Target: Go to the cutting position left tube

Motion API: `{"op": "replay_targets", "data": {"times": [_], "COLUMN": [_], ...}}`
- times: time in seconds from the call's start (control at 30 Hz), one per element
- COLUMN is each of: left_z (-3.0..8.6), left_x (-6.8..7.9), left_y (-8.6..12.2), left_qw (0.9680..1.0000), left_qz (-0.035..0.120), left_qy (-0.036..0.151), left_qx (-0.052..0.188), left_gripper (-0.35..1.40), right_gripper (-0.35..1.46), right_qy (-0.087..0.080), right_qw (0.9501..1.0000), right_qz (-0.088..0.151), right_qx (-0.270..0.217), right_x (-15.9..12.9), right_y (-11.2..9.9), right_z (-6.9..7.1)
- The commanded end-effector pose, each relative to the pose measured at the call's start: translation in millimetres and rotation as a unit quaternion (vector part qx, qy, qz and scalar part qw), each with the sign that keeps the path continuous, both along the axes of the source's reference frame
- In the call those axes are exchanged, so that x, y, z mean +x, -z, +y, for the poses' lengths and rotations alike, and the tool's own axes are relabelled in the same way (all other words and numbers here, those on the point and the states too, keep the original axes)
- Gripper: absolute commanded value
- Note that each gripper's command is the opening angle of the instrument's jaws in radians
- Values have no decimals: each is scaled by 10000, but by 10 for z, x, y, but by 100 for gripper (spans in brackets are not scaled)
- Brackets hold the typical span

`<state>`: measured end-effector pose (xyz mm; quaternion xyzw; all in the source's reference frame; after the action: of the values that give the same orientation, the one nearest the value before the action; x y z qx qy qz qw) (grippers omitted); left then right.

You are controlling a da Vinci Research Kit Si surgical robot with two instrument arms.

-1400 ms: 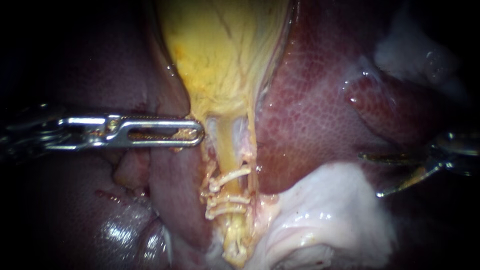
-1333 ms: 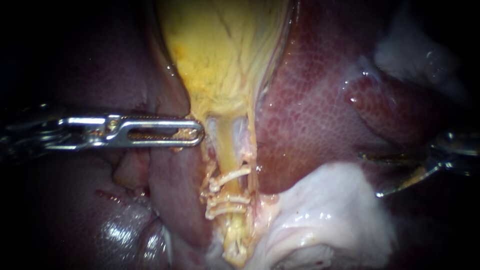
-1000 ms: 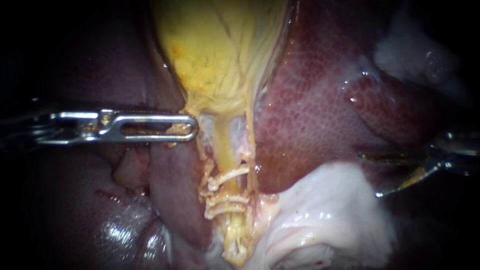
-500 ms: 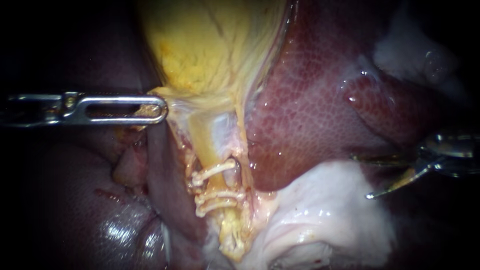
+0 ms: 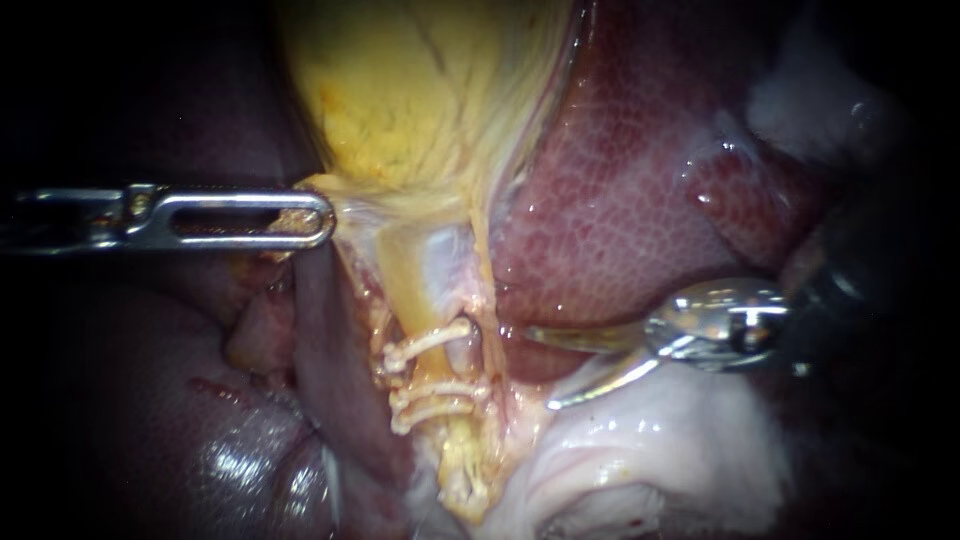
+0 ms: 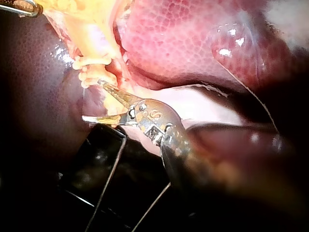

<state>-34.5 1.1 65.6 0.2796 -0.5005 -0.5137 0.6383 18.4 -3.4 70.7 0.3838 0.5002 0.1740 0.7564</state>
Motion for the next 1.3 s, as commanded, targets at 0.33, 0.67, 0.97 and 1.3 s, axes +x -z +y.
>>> {"op": "replay_targets", "data": {"times": [0.33, 0.67, 0.97, 1.3], "left_z": [0, -1, -1, -1], "left_x": [0, 0, 0, 1], "left_y": [0, 1, 1, 1], "left_qw": [10000, 10000, 10000, 10000], "left_qz": [0, 2, 2, 0], "left_qy": [0, 2, 2, -1], "left_qx": [0, 0, 0, 0], "left_gripper": [-35, -35, -35, -35], "right_gripper": [143, 143, 143, 141], "right_qy": [133, 259, 280, 470], "right_qw": [9996, 9988, 9986, 9980], "right_qz": [-112, -299, -349, 48], "right_qx": [206, 274, 274, 414], "right_x": [26, 29, 38, 44], "right_y": [-54, -82, -96, -89], "right_z": [-20, -34, -32, -31]}}
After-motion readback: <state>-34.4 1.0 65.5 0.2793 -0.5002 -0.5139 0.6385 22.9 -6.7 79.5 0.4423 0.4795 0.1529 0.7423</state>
